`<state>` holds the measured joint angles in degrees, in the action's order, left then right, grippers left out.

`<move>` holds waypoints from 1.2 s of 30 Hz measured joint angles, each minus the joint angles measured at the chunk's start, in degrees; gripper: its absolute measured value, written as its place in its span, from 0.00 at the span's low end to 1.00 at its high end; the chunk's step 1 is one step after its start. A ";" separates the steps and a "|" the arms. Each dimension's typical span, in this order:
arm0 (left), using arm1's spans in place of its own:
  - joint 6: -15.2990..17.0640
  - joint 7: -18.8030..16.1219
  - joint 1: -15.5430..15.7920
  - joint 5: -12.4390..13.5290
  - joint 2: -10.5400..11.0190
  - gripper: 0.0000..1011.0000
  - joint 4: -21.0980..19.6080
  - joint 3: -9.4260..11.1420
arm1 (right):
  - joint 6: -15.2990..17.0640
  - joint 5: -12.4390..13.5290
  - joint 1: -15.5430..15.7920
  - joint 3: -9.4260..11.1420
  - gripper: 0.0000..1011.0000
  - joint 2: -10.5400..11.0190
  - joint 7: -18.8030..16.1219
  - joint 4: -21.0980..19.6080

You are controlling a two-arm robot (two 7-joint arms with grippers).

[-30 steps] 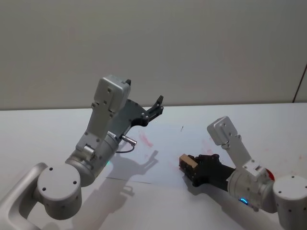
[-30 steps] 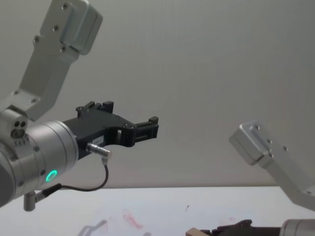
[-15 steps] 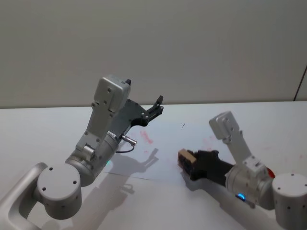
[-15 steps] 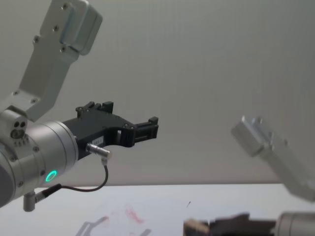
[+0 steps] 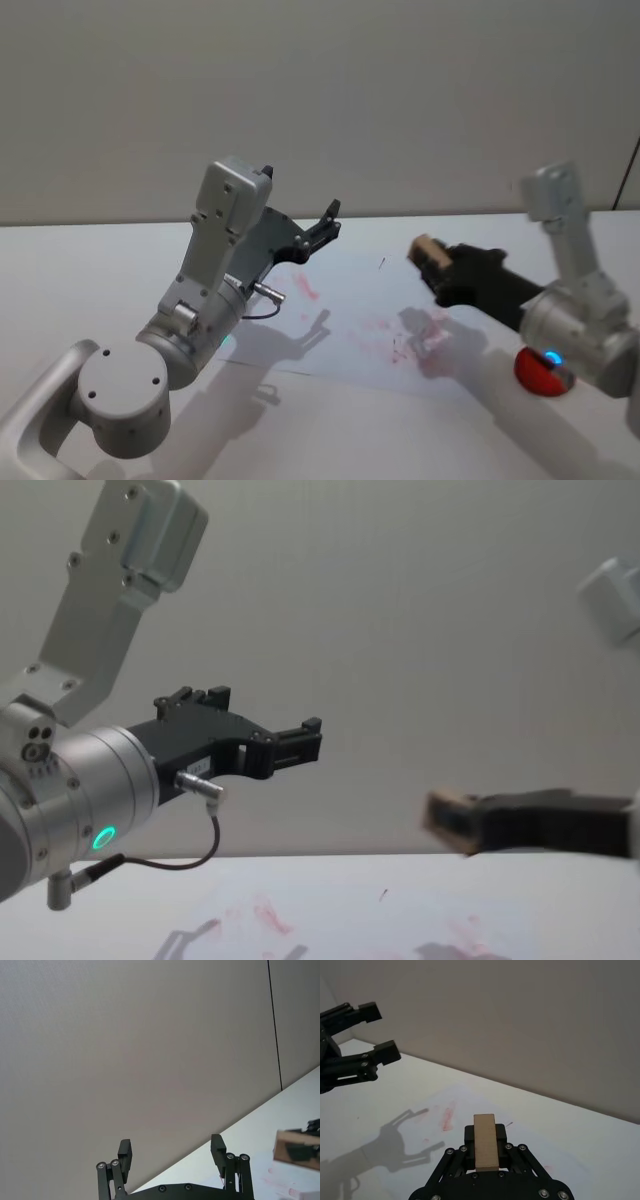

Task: Use the one hand to pick up the stamp and affix it onto the A4 paper.

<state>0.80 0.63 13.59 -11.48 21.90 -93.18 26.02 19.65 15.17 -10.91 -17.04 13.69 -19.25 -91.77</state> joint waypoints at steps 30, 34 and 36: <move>0.00 0.00 0.00 0.00 0.00 0.99 0.00 0.00 | 6.74 6.38 10.80 9.14 0.22 15.67 1.07 -8.75; 0.00 0.00 0.00 0.00 0.00 0.99 0.00 0.00 | 7.43 6.06 10.97 9.16 0.22 16.25 0.13 -8.68; 0.00 0.00 0.00 0.00 0.00 0.99 0.00 0.00 | 7.72 5.92 11.07 9.16 0.22 16.45 -0.21 -8.58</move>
<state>0.80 0.63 13.59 -11.48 21.90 -93.18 26.02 27.37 21.09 0.16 -7.88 30.14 -19.46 -100.34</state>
